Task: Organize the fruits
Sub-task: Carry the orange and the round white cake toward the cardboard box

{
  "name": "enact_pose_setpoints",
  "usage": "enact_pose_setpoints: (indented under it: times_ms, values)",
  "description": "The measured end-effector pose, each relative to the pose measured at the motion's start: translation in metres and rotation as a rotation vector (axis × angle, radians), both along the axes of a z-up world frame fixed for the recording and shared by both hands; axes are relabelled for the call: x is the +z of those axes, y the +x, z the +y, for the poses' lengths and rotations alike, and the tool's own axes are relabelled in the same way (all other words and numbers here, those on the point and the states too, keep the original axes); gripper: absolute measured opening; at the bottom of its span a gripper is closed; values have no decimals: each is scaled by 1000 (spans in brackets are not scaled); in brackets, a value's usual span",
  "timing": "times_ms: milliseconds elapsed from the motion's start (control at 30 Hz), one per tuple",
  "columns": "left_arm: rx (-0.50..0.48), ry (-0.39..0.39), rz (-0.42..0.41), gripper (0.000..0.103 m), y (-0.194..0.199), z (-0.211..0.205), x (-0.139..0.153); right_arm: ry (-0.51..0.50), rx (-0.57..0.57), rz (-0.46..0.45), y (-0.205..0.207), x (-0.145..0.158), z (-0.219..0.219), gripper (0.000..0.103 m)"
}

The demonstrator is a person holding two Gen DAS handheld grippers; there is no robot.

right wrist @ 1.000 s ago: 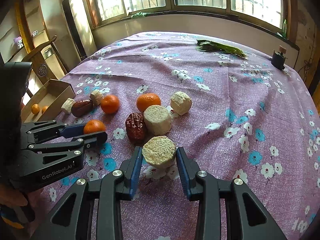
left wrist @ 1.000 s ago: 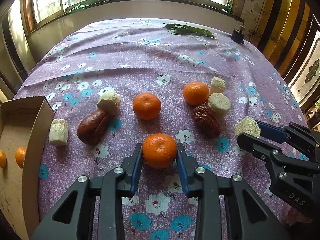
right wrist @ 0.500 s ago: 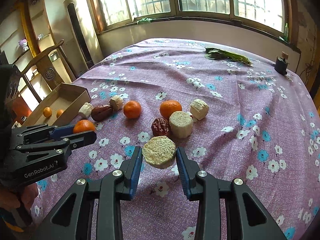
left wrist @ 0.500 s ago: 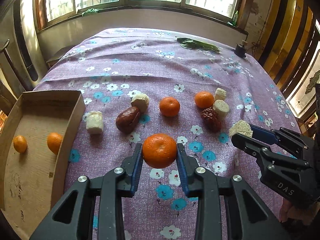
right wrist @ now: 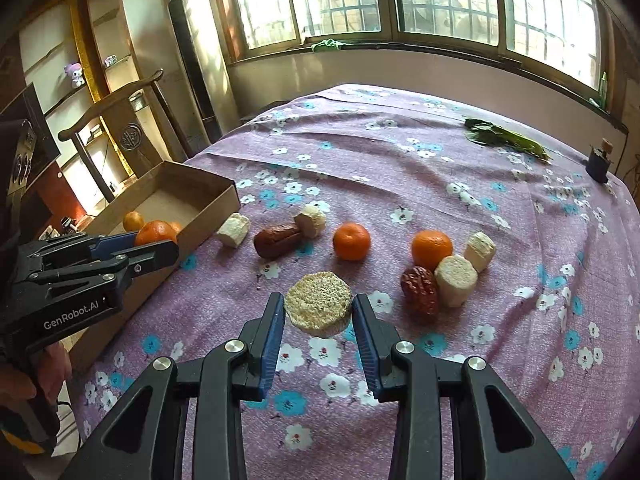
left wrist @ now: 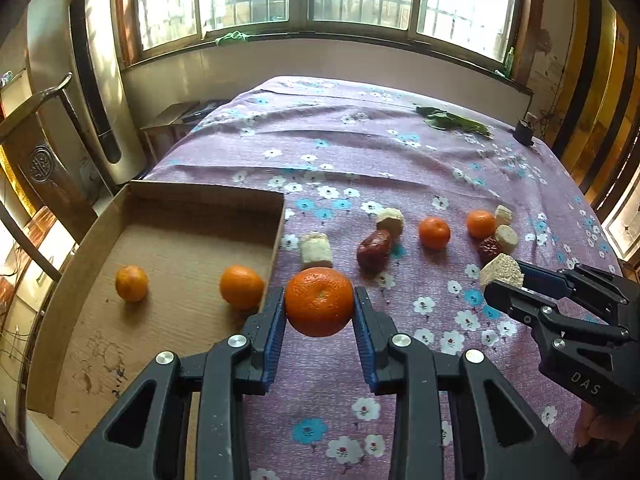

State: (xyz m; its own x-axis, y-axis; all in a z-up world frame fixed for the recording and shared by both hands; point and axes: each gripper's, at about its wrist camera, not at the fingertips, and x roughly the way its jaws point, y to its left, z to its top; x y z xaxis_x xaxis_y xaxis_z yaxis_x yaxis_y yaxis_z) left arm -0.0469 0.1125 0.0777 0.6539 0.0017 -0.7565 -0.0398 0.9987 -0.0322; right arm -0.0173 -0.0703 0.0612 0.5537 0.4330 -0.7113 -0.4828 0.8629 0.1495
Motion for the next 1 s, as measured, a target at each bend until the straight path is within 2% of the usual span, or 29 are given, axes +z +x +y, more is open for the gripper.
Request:
enact_pose_setpoints:
  times_ms: [133, 567, 1000]
  values:
    - [35, 23, -13, 32, -6, 22, 4, -2, 37, -11, 0, 6, 23, 38]
    - [142, 30, -28, 32, -21, 89, 8, -39, 165, -43, -6, 18, 98, 38]
    - [217, 19, 13, 32, -25, 139, -4, -52, 286, -46, -11, 18, 162, 38]
